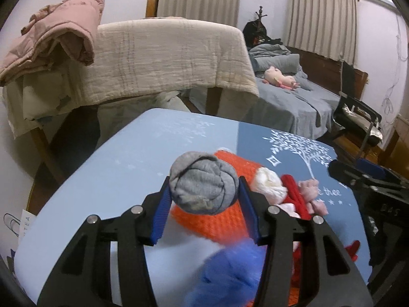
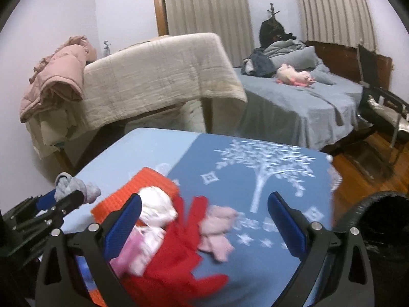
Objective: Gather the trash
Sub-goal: 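Grasp the grey ball with the left gripper while the right gripper grasps the white ball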
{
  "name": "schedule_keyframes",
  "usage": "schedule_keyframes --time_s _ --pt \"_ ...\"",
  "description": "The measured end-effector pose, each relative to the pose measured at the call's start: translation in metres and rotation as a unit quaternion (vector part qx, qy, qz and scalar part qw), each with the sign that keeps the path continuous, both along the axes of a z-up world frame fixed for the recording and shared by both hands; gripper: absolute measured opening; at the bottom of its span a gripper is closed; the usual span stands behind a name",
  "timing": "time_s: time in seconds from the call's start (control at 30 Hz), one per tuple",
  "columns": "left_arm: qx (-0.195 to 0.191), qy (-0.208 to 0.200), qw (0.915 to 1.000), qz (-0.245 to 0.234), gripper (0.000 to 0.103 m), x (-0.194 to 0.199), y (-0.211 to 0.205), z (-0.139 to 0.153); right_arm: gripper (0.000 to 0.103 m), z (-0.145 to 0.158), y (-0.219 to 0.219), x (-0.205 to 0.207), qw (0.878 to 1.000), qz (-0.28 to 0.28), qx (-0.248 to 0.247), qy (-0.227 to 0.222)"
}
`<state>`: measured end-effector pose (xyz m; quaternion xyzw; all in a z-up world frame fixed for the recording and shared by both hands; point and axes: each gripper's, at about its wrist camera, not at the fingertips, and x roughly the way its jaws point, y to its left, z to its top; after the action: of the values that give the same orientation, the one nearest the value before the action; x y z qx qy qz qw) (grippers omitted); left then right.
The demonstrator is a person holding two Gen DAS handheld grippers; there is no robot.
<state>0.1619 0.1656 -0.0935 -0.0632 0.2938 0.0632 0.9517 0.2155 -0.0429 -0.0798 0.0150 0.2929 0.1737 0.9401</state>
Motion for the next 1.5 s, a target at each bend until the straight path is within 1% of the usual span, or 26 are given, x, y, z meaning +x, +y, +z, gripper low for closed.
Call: schedule_keyframes --time_s 0.23,0.43,0.53,0.63,0.7,0.77,0.8,0.93,1.2,1.5 --pt "0.000 0.004 0.9998 0.022 0.049 0.009 0.024 -0.005 0.095 -0.017 0.044 0.022 0.999 0.031 -0.019 0.019" --pt "-0.005 0.011 0.9994 0.031 0.049 0.010 0.036 -0.012 0.086 -0.039 0.067 0.032 0.997 0.053 -0.041 0.047" --pt "-0.006 0.012 0.9993 0.034 0.049 0.010 0.040 -0.014 0.082 -0.044 0.071 0.034 0.996 0.059 -0.046 0.055" --pt "-0.007 0.012 0.9993 0.035 0.049 0.010 0.042 -0.015 0.071 -0.052 0.078 0.037 0.993 0.071 -0.056 0.069" --pt "-0.007 0.012 0.9993 0.035 0.049 0.010 0.042 -0.015 0.056 -0.056 0.081 0.039 0.992 0.081 -0.057 0.080" --pt "-0.006 0.011 0.9993 0.035 0.049 0.010 0.042 -0.015 0.046 -0.059 0.083 0.040 0.990 0.095 -0.054 0.092" --pt "-0.007 0.011 0.9993 0.035 0.049 0.010 0.042 -0.015 0.044 -0.058 0.083 0.038 0.990 0.099 -0.052 0.091" --pt "-0.006 0.009 0.9994 0.033 0.049 0.008 0.041 -0.013 0.043 -0.048 0.077 0.034 0.991 0.099 -0.040 0.079" --pt "-0.002 -0.006 0.9998 0.019 0.049 0.005 0.027 0.002 0.043 -0.019 0.062 0.022 0.994 0.093 -0.021 0.049" --pt "0.000 -0.024 0.9997 -0.009 0.049 0.000 -0.003 0.022 0.043 0.012 0.032 0.006 0.997 0.077 -0.011 0.018"
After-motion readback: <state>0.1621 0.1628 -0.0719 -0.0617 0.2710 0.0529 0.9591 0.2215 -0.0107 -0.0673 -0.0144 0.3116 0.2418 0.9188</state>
